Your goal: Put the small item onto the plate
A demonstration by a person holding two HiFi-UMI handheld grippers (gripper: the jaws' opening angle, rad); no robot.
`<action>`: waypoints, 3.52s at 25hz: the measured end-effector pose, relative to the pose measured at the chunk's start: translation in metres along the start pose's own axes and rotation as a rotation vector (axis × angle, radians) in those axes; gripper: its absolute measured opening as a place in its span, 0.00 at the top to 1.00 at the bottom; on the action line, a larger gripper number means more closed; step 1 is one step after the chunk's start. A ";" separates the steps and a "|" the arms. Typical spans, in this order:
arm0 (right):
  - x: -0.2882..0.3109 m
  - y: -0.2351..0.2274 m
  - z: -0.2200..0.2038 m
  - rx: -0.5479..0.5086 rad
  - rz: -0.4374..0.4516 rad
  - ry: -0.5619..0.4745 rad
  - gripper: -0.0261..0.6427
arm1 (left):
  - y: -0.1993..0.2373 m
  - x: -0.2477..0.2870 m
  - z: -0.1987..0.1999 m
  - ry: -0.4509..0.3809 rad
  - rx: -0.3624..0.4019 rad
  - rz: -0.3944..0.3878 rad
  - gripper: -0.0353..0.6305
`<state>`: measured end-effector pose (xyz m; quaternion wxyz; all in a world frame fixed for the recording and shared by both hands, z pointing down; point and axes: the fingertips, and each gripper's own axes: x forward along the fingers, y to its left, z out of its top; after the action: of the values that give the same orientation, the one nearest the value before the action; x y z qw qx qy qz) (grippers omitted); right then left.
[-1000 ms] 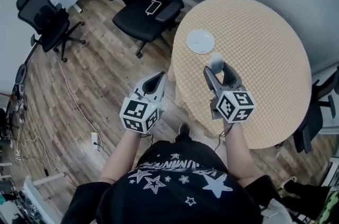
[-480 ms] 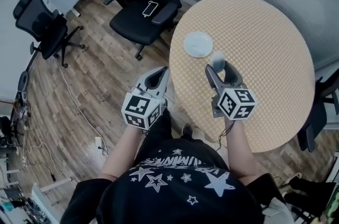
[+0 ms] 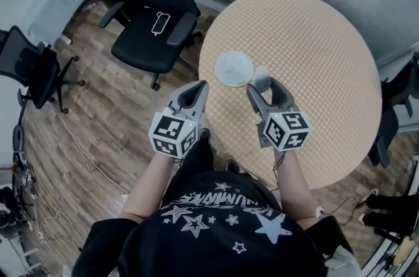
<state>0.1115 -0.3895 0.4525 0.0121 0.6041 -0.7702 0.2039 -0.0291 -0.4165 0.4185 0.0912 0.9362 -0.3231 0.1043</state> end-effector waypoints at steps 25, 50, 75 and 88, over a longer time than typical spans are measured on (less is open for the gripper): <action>0.129 -0.039 -0.064 0.077 -0.242 0.203 0.51 | 0.088 0.128 -0.039 0.173 0.046 -0.281 0.94; 0.167 -0.048 -0.128 0.019 -0.295 0.446 0.51 | 0.085 0.135 -0.095 0.309 0.053 -0.378 0.94; 0.175 -0.052 -0.134 -0.038 -0.343 0.488 0.51 | 0.097 0.116 -0.093 0.298 0.056 -0.323 0.94; 0.164 -0.044 -0.113 -0.078 -0.357 0.423 0.50 | 0.103 0.105 -0.087 0.271 0.060 -0.292 0.94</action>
<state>0.0824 -0.5122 0.6131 0.2318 0.6733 -0.6393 0.2902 -0.0243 -0.5372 0.5398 0.1202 0.9527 -0.1655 0.2246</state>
